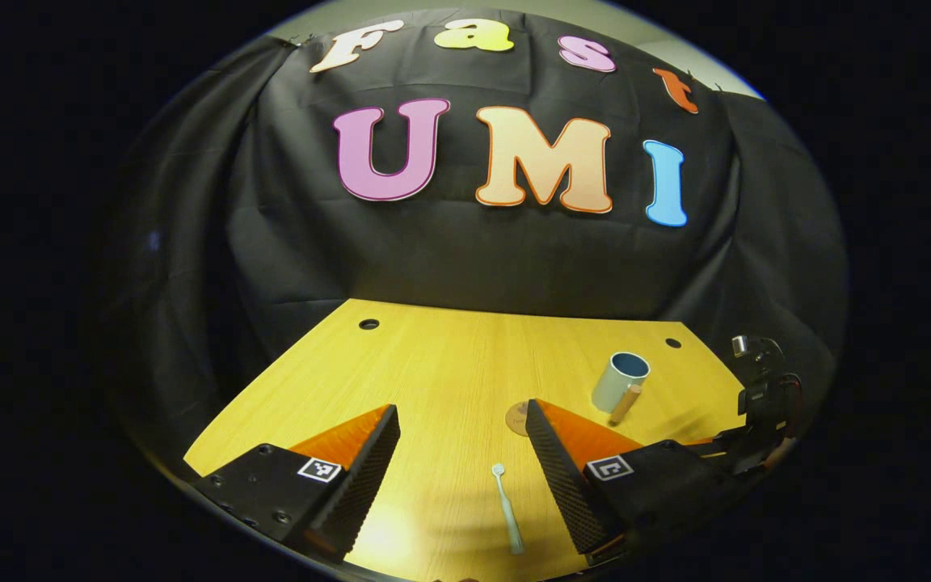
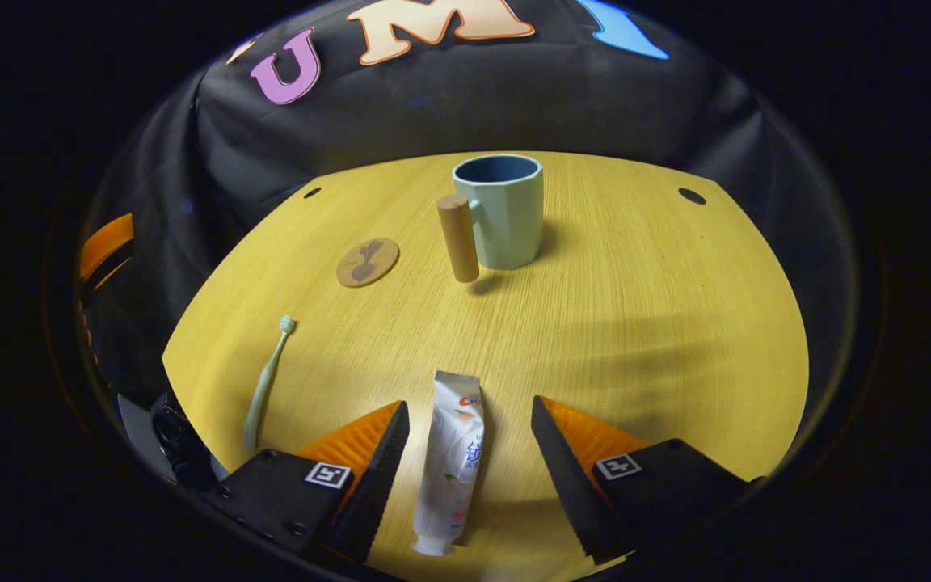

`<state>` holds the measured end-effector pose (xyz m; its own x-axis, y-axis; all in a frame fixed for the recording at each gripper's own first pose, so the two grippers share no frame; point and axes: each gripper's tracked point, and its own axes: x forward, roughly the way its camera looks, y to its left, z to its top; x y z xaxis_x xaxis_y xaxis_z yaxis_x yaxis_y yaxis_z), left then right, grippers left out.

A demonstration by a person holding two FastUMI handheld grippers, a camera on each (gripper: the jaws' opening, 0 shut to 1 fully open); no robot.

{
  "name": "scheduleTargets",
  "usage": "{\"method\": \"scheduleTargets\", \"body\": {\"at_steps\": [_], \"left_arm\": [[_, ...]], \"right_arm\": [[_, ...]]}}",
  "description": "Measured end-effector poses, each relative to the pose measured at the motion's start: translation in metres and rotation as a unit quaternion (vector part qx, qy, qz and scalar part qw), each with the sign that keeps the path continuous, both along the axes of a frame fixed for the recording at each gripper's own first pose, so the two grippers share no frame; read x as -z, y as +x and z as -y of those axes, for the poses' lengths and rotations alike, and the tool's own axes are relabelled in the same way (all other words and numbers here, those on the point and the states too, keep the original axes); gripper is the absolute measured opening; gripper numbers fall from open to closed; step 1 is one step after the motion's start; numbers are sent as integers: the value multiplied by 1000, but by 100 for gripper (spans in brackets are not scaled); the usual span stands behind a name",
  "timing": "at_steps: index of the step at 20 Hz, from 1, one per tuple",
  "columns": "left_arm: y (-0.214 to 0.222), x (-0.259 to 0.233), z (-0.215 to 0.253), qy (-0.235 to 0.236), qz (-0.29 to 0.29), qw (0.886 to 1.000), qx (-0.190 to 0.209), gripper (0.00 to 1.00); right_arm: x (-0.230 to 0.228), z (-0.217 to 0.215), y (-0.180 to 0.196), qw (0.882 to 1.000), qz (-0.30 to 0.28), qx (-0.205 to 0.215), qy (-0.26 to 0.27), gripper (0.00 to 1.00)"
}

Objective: Put the toothbrush and toothpaste on the desktop into the cup, then pick up the cup and place it on the coaster on the desktop.

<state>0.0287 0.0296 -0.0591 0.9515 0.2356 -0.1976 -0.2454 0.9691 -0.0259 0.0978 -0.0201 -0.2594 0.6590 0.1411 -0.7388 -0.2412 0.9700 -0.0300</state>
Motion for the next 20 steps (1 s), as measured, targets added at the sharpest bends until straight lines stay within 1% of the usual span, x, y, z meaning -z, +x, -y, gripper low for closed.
{"method": "scheduleTargets", "body": {"at_steps": [1, 3, 4, 5, 7, 8, 11, 12, 13, 14, 16, 17, 18, 20], "left_arm": [[1, 2, 0, -2, -3, 1000, -2, 94], [1, 4, -2, -5, -4, 1000, -7, 94], [1, 5, -2, -6, -4, 1000, -11, 94], [1, 4, -2, -8, -3, 1000, -12, 94], [2, 6, -2, -11, -3, 1000, -13, 94], [3, 6, -2, -12, -4, 1000, -14, 94], [0, 4, -5, -10, -1, 1000, -19, 94], [-1, 3, -6, -9, 0, 1000, -21, 94], [-1, 5, -6, -9, -1, 1000, -22, 94], [-1, 5, -6, -10, -1, 1000, -22, 94], [-3, 9, -7, -14, -3, 1000, -23, 94], [-3, 10, -7, -16, -5, 1000, -24, 94], [-4, 11, -7, -17, -6, 1000, -24, 94], [-4, 12, -8, -22, -6, 999, -25, 94]], "right_arm": [[3, -1, 0, 1000, -7, -1, 2, 83], [5, -3, -2, 1000, -19, -3, 7, 80], [7, -3, -2, 1000, -23, -3, 7, 67], [8, -3, -3, 1000, -26, -3, 7, 72], [11, -3, -3, 999, -31, 0, 6, 63], [12, -5, -4, 999, -35, -1, 9, 45], [15, -8, -4, 999, -46, -4, 12, 44], [16, -8, -6, 999, -49, -6, 10, 52], [16, -9, -2, 999, -44, -3, 12, 52], [17, -8, -3, 999, -46, -2, 8, 44], [21, -9, -3, 999, -51, -1, 13, 45], [22, -7, -7, 998, -63, 5, 10, 41], [20, -7, -4, 999, -53, 9, 7, 23], [19, -8, -6, 998, -55, 6, 3, 19]]}}
